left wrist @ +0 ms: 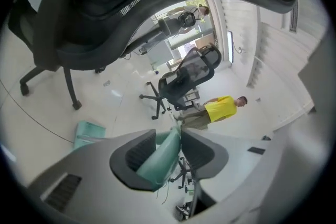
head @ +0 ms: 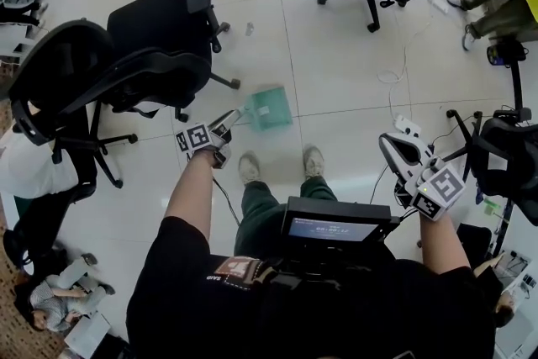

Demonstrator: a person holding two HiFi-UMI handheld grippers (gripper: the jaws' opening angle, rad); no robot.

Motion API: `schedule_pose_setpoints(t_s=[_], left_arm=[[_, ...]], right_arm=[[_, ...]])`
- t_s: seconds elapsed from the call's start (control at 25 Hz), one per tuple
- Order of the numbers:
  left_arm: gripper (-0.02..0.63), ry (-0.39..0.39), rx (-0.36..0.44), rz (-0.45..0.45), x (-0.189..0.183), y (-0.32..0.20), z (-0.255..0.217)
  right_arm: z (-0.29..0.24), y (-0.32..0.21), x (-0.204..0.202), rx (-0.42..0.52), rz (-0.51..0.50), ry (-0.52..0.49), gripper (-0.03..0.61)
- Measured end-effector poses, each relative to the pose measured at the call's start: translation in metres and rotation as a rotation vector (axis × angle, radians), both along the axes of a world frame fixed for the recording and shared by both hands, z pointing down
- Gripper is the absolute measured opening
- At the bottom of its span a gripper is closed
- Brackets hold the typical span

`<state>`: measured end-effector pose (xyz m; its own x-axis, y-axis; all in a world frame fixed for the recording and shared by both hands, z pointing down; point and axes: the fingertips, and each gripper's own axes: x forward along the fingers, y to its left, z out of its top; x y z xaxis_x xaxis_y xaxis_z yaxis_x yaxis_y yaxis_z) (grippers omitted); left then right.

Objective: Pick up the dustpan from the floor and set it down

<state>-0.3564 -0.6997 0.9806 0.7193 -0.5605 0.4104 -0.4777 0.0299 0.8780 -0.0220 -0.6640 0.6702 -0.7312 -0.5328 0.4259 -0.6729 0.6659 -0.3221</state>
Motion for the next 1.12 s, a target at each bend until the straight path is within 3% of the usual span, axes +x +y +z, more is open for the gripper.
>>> schedule_pose_setpoints(t_s=[0.12, 0.24, 0.56, 0.8, 0.96, 1.12], left_arm=[[0.231, -0.092, -0.051, 0.007, -0.017, 0.009, 0.009], [0.329, -0.185, -0.093, 0.021, -0.027, 0.022, 0.016], [0.396, -0.365, -0.086, 0.033, -0.044, 0.039, 0.007], [0.403, -0.597, -0.058, 0.183, -0.052, 0.05, 0.007], [0.411, -0.793, 0.006, 0.342, -0.059, 0.054, 0.007], [0.426, -0.876, 0.04, 0.407, -0.057, 0.054, 0.002]], right_arm=[[-0.012, 0.0, -0.006, 0.023, 0.01, -0.003, 0.009], [-0.02, 0.005, -0.006, 0.031, 0.011, 0.003, 0.009], [-0.045, 0.014, -0.002, 0.053, 0.027, 0.001, 0.009], [-0.052, 0.017, -0.003, 0.059, 0.028, 0.003, 0.009], [-0.051, 0.02, -0.012, 0.06, 0.02, 0.005, 0.009], [-0.054, 0.019, -0.012, 0.066, 0.019, -0.001, 0.009]])
